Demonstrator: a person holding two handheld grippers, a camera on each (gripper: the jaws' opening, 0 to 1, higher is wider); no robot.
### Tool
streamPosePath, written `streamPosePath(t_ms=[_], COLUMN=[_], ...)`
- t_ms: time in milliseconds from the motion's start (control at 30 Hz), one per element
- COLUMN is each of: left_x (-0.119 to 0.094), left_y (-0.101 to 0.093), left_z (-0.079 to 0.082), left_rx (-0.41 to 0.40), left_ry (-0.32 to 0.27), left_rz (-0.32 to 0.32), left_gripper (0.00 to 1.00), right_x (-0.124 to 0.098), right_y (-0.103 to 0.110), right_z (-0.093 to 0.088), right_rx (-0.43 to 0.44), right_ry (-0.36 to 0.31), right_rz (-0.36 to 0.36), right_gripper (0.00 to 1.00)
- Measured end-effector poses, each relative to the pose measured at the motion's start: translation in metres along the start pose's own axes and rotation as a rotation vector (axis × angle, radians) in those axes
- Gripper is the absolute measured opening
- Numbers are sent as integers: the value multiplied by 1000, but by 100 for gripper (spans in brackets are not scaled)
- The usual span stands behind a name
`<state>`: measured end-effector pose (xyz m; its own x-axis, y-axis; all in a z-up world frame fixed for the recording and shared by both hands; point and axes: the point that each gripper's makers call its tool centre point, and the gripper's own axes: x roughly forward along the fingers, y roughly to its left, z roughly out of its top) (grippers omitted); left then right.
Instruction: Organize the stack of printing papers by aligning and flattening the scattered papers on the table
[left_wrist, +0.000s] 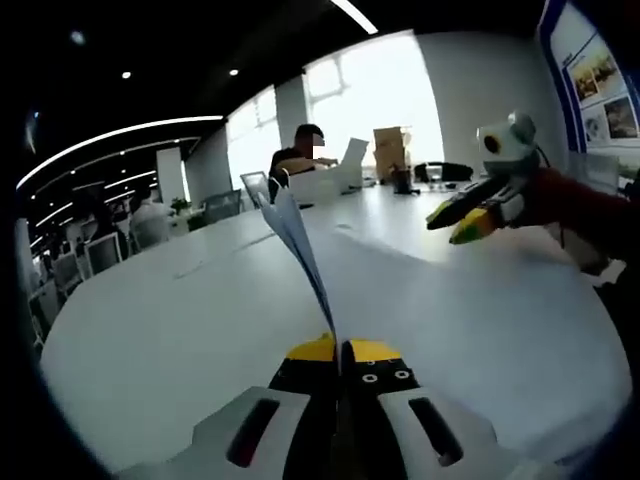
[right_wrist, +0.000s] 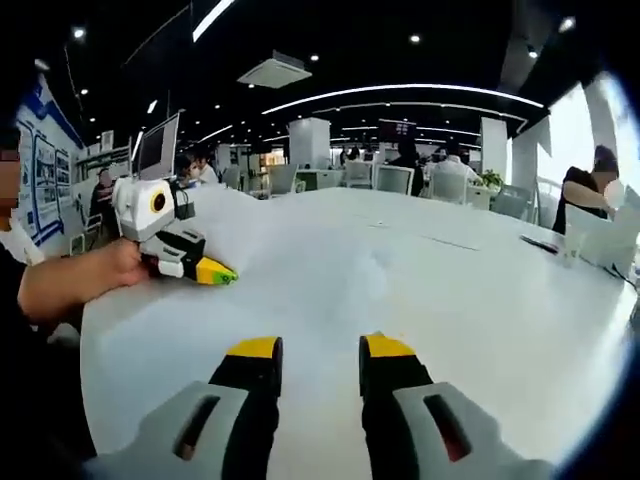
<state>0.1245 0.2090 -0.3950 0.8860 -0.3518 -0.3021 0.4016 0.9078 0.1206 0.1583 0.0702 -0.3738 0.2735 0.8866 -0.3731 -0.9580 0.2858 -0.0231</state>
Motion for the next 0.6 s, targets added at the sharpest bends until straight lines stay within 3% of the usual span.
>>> streamPosePath(t_ms=[167,333,600], left_x=[2,1,-1], left_y=[1,0,-3], left_z=[-1,-2,-2], left_rx=[9,19,22], left_ry=[7,12,12], left_rz=[4,7,8], left_gripper=[6,7,7], right_x=[18,35,45], right_y=[19,26,26], right_z=[3,-2,-16], right_rx=[-34,-13,2], right_ry=[-1,5,38], right_rz=[62,109,108], right_gripper=[28,29,30])
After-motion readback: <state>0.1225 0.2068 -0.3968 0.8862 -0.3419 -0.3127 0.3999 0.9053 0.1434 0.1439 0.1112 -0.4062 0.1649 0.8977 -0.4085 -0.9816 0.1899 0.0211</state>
